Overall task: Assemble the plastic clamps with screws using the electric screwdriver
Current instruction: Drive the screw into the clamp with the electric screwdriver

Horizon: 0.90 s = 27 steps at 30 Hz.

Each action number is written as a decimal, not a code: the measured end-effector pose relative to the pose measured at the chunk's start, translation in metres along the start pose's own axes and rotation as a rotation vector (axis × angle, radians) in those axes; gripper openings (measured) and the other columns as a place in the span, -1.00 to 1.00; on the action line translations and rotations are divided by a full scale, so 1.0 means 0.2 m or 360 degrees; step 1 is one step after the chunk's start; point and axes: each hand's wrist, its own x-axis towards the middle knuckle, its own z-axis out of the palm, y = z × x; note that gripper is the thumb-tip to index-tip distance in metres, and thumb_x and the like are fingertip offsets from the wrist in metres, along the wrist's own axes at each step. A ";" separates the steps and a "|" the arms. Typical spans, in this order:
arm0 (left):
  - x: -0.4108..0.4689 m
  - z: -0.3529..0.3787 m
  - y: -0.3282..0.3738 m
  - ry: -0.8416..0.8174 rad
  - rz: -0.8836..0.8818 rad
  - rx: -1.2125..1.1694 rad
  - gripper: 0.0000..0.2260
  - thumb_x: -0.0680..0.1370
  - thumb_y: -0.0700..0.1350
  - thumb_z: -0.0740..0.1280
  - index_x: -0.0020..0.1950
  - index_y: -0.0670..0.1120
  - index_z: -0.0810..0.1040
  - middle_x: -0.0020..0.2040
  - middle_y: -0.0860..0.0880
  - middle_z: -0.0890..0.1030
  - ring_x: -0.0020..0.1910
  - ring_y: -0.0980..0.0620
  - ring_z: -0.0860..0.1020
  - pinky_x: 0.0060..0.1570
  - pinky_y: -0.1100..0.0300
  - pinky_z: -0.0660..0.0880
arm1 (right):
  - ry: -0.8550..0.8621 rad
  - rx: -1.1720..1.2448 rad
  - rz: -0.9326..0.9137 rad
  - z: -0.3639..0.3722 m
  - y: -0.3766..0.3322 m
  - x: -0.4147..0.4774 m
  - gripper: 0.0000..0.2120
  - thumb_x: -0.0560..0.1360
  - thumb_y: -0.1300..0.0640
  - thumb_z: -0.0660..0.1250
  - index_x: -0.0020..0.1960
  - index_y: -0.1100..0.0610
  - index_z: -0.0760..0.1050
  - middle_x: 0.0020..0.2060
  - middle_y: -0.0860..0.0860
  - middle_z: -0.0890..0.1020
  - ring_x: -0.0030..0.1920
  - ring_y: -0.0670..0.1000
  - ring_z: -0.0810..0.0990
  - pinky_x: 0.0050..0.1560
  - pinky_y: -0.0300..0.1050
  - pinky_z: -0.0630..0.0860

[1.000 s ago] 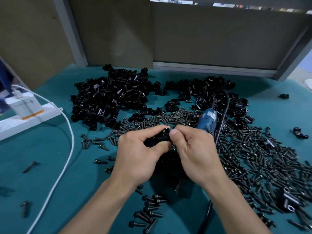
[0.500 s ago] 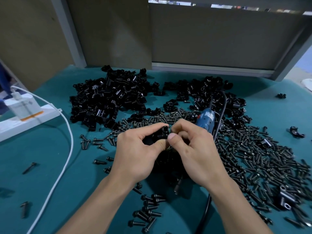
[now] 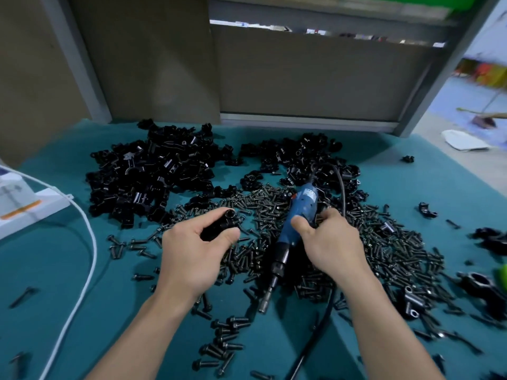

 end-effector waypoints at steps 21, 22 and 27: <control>-0.01 0.02 -0.01 -0.0091 -0.0098 0.0064 -0.64 0.45 0.00 0.61 0.14 0.36 0.65 -0.16 0.50 0.51 -0.25 0.49 0.58 -0.28 0.61 0.44 | -0.0324 0.2844 0.0367 -0.09 -0.09 0.08 -0.78 0.35 0.44 0.23 -0.13 0.16 0.38 -0.41 0.07 0.48 -0.45 0.04 0.46 -0.26 -0.06 0.58; 0.00 0.01 -0.01 -0.0092 -0.0098 0.0090 -0.64 0.45 0.02 0.61 0.11 0.41 0.63 -0.15 0.51 0.53 -0.24 0.51 0.57 -0.23 0.59 0.46 | -0.0323 0.2896 0.0406 -0.08 -0.10 0.09 -0.82 0.40 0.41 0.26 -0.14 0.16 0.38 -0.42 0.06 0.46 -0.47 0.03 0.44 -0.30 -0.08 0.56; 0.01 0.01 -0.04 -0.0035 -0.0125 0.0137 -0.62 0.43 0.09 0.60 -0.02 0.55 0.55 0.02 0.11 0.75 -0.12 0.20 0.30 -0.38 0.25 0.61 | -0.0234 0.2932 0.0404 -0.03 -0.08 0.18 -0.80 0.41 0.40 0.30 -0.16 0.14 0.36 -0.46 0.04 0.44 -0.52 0.00 0.41 -0.40 -0.09 0.52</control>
